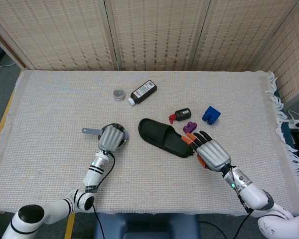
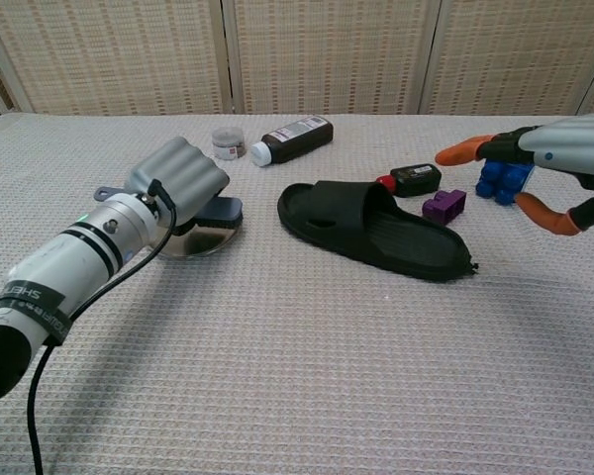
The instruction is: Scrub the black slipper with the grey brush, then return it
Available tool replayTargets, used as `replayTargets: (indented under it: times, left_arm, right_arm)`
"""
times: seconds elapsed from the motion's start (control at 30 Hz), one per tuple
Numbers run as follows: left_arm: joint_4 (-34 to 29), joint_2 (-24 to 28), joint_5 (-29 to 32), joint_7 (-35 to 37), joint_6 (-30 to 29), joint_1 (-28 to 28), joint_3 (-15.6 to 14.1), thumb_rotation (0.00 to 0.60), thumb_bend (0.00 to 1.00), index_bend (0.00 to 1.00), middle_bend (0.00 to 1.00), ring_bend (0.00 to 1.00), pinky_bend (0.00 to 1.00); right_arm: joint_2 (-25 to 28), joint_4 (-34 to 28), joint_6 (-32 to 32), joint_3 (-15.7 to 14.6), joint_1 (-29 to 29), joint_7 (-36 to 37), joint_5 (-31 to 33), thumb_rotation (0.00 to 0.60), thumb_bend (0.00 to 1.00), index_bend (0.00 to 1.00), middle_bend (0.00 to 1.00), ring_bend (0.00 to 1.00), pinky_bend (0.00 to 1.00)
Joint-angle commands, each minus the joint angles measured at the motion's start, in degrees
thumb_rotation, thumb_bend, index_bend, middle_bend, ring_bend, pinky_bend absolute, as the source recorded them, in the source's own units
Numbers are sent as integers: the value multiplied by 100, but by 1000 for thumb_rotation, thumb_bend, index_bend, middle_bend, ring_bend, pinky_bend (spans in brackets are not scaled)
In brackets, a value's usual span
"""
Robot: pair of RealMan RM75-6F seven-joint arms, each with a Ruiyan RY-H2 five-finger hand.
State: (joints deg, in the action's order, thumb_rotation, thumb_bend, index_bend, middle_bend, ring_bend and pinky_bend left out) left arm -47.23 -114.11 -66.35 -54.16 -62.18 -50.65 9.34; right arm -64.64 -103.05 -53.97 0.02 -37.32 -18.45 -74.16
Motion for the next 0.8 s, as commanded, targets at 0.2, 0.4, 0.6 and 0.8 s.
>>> replayTargets:
  times: [0.2,0.4,0.6,0.8]
  left_arm:
    - [-65,-31,62,-287,116,53,36,600,340,264,345,752,1000]
    - [-307,55,105,-484,70,42,146,600,339,133,200,748,1000]
    - [-716,235,132,-686,-49,87,199,600,337,124,191,748,1000]
    - [-2376,1048,-45,-569,-606,481,133,600,338,106,179,748,1000]
  right_arm:
    - [-12,-10,57,39,14,-51,59,600,684,0,0,0,0]
    - [-3,-1,72,50,43,-44,64,600,684,0,0,0,0]
    - [35,-30,24,59,94,-9,3,600,684,0,0,0,0]
    - [154,-106,-232,25,287,100,-169,600,684,0,0,0,0]
